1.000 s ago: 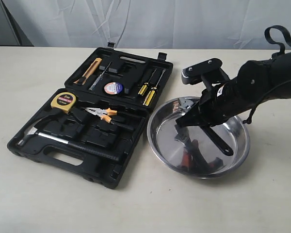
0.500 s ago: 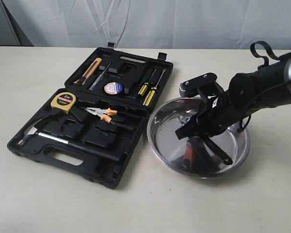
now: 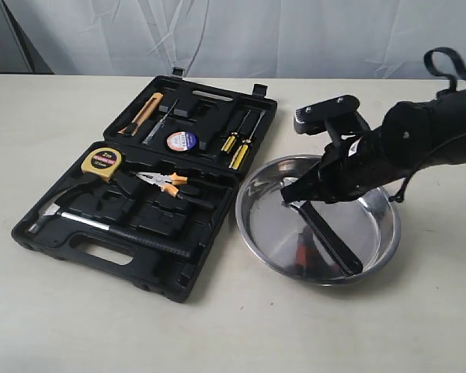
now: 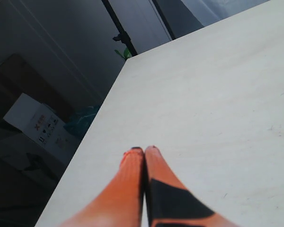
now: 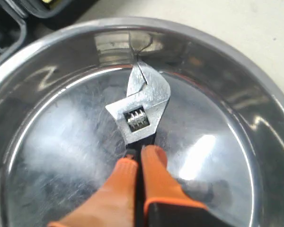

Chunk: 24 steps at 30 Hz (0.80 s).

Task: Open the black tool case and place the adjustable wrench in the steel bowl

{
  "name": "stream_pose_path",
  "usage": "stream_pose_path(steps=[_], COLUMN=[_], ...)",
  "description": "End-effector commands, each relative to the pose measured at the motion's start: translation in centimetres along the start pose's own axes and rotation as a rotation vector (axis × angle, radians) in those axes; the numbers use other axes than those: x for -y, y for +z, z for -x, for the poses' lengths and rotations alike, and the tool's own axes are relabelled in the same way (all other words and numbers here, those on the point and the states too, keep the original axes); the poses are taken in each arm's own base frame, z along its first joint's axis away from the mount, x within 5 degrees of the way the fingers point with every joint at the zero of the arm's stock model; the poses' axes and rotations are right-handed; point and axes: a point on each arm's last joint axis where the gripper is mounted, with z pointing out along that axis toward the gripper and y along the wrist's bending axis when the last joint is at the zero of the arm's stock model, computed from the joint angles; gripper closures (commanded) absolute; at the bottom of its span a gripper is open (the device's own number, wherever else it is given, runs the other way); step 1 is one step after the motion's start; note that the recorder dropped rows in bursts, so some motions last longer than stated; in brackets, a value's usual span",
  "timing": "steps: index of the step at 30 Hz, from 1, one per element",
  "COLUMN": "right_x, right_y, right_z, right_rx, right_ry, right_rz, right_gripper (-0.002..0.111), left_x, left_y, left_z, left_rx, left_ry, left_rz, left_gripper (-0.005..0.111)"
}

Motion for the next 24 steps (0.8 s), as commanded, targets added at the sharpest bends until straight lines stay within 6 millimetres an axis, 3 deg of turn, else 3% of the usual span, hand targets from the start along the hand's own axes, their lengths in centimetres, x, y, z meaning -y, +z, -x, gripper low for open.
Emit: stream_pose_path(steps=[1, 4, 6, 17, 24], right_x=[-0.1, -0.6, -0.8, -0.6, -0.4], right_y=[-4.7, -8.0, -9.4, -11.1, -16.3], right_z=[-2.7, -5.7, -6.1, -5.5, -5.2], right_rx=[0.107, 0.151, 0.173, 0.289, 0.526], right_ry=[0.057, 0.225, 0.235, 0.208, 0.083], right_rz=[-0.007, 0.038, 0.058, 0.04, -0.005], right_gripper=[0.108, 0.108, 0.108, 0.108, 0.108], left_x=[0.0, 0.0, 0.0, 0.1, 0.1], left_y=[0.0, 0.0, 0.0, 0.0, 0.0], left_z=[0.1, 0.1, 0.1, 0.1, 0.1], left_rx=[0.003, 0.003, 0.003, 0.007, 0.007], left_ry=[0.0, 0.0, 0.0, 0.0, 0.0], left_rz=[-0.009, -0.009, -0.009, -0.01, -0.01], left_gripper=[0.106, 0.106, 0.106, 0.106, 0.106])
